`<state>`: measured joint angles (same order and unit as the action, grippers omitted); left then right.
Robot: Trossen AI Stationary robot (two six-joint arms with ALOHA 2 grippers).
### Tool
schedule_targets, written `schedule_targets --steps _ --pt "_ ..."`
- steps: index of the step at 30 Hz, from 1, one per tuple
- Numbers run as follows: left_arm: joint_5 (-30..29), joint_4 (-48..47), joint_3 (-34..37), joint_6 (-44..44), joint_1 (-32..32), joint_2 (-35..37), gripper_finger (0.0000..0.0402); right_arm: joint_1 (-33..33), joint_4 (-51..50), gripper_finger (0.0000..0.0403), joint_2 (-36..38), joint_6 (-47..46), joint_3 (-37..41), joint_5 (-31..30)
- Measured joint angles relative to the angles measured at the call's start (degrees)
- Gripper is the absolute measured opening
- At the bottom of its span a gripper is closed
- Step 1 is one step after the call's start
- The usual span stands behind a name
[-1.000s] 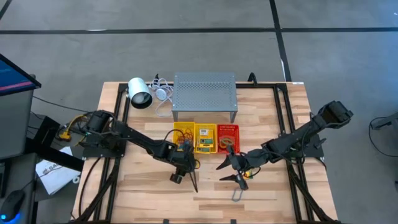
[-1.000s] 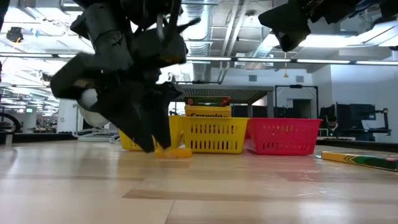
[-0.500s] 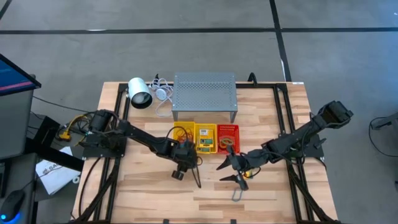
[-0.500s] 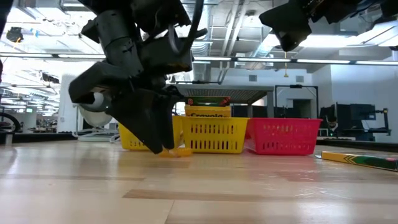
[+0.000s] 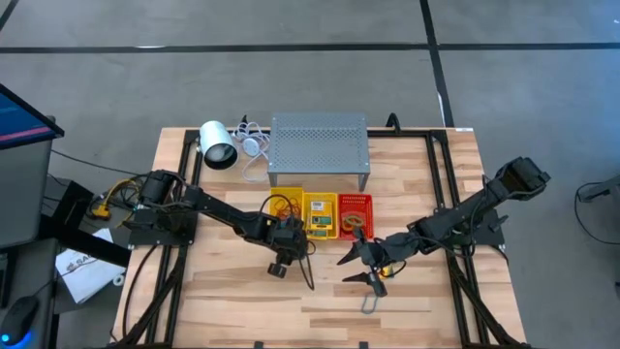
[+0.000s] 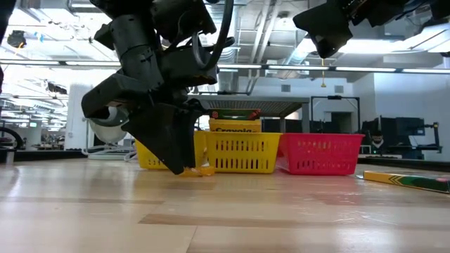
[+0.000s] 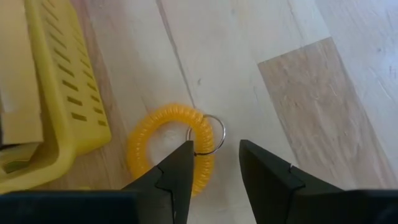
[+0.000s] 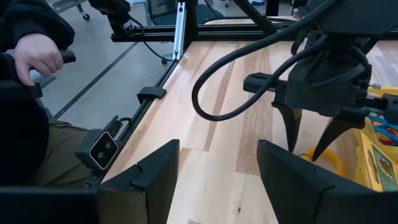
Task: Pick & Place Office Desk Supplies
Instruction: Put the yellow spring keychain into the red basket
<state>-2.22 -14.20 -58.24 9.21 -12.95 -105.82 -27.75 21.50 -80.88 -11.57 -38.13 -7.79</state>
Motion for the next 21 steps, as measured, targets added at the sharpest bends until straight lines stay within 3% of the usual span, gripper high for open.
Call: schedule_targets --steps 21 --pt "2.93 -1.46 0.02 -0.2 0.57 0.0 0.0072 0.0 0.0 0.021 0.0 0.16 0.0 0.02"
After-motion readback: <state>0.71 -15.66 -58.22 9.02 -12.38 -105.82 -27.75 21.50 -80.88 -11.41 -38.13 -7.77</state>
